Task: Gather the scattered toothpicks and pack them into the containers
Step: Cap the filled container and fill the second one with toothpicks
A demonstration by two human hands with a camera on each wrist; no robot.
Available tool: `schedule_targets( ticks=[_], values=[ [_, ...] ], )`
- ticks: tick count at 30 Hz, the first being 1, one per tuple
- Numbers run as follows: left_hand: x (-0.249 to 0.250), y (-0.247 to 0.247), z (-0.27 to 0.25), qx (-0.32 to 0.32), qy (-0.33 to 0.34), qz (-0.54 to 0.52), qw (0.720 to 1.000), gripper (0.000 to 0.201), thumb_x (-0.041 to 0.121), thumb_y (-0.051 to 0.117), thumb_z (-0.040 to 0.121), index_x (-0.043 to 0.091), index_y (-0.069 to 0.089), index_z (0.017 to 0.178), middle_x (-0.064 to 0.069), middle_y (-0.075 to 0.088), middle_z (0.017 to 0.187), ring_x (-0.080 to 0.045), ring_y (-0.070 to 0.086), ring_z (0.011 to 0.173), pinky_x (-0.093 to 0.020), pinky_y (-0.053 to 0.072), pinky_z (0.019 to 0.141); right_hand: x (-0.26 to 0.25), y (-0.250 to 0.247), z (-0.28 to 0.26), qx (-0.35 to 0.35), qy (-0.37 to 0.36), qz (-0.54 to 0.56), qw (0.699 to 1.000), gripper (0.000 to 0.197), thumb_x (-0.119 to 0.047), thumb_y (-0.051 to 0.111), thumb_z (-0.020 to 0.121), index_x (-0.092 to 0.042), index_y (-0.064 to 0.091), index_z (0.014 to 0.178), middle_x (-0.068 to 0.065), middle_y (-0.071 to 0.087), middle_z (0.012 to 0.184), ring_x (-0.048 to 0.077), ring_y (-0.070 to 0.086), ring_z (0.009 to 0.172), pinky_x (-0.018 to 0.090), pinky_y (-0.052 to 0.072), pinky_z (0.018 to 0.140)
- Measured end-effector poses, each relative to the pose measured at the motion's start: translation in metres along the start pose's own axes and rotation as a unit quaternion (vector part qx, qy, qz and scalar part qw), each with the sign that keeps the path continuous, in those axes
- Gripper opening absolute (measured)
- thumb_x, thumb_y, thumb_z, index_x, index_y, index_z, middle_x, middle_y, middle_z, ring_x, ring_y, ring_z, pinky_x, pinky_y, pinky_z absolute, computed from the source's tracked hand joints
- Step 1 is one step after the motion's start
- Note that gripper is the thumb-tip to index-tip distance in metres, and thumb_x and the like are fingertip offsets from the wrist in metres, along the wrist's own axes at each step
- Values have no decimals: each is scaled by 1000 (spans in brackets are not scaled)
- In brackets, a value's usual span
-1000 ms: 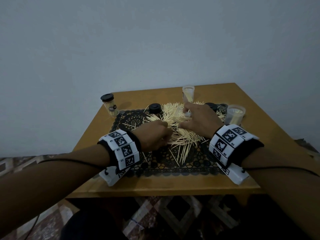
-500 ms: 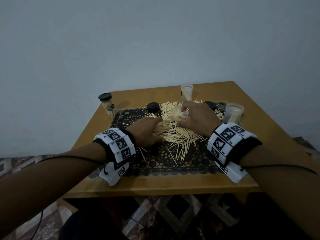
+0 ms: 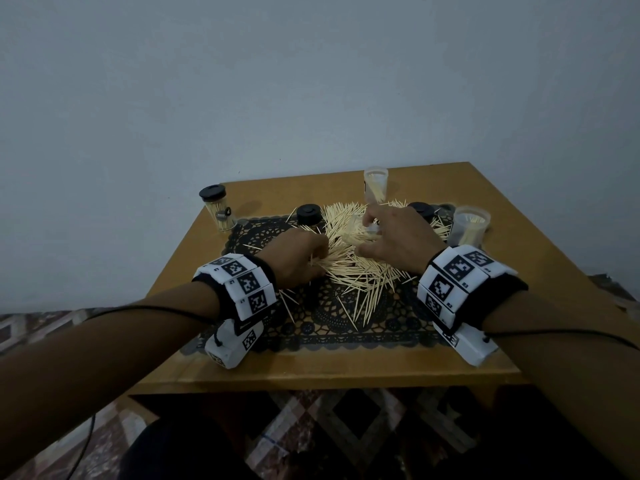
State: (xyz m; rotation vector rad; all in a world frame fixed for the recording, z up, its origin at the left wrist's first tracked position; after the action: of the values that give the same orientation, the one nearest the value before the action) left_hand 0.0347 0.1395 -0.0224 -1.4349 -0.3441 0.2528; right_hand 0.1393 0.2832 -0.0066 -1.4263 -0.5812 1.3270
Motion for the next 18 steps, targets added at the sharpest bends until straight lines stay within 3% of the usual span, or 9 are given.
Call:
schedule_targets(
  ticks=[5,7,11,18],
  values=[
    [-1,1,1,-13,8,14,1000,26,32,68,84,19,60,105,3,62,104,-18,52,99,-38,46,85,1,0,0,-2,3,3,1000,51,-43,78,75,-18,58,115,7,65,111,23,60,96,38,53,83],
    [3,-1,3,-9,27,41,999,27,32,66,85,20,59,109,4,63,102,-18,52,98,-35,44,83,1,0,0,0,3,3,1000,51,-43,78,75,-18,58,114,7,65,109,23,60,94,38,53,82],
    [9,-6,5,4,63,63,996,14,26,66,86,17,61,95,2,65,94,-18,55,89,-28,37,72,0,-1,-1,1,3,7,1000,48,-42,78,76,-17,59,112,7,65,105,22,60,90,37,53,80],
    [1,-4,7,-11,22,-19,1000,12,22,66,86,15,62,94,2,64,88,-14,56,77,-24,38,66,1,-1,-1,-8,5,6,1000,49,-44,78,75,-18,58,112,6,65,106,22,60,92,37,53,81]
  ],
)
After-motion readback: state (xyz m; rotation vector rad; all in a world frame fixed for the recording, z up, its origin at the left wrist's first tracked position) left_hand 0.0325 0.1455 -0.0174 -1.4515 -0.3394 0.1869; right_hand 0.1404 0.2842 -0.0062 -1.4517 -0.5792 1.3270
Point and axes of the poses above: each hand's wrist, its own z-axis towards the middle knuckle, its own y-axis out of the palm, x = y × z, the point moved 4 cm from there along z, towards the middle knuckle
